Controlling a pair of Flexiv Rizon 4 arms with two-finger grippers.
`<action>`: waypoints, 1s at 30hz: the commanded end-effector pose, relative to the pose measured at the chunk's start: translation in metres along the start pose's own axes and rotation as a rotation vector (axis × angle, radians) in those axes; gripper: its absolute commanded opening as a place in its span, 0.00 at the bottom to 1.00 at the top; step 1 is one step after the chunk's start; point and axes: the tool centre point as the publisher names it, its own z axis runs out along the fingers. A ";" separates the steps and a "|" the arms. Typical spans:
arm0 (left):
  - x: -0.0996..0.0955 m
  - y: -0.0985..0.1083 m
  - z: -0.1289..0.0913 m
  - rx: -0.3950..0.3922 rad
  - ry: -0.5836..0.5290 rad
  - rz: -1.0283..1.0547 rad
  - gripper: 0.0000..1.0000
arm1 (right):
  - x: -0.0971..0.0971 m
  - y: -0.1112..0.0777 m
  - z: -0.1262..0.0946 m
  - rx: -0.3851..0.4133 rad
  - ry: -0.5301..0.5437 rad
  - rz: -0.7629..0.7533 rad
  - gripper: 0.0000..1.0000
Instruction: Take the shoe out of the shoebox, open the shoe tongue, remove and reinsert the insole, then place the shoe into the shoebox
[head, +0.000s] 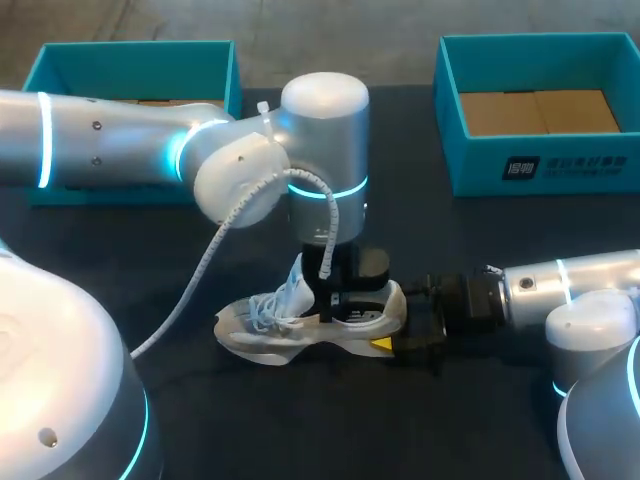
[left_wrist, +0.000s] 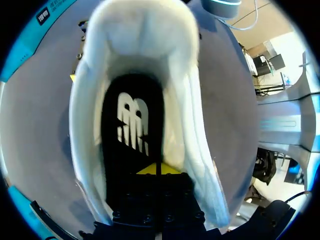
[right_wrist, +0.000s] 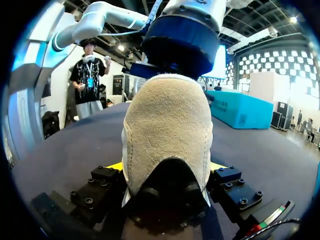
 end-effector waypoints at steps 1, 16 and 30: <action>0.006 0.013 0.014 0.016 -0.001 -0.004 0.00 | -0.001 0.001 0.001 0.007 -0.001 0.002 0.00; 0.000 -0.003 0.012 0.044 -0.132 0.007 0.00 | -0.001 0.001 0.001 0.007 -0.001 0.002 0.00; -0.016 -0.011 0.008 0.046 -0.190 -0.014 0.15 | -0.001 0.001 0.001 0.007 -0.001 0.002 0.00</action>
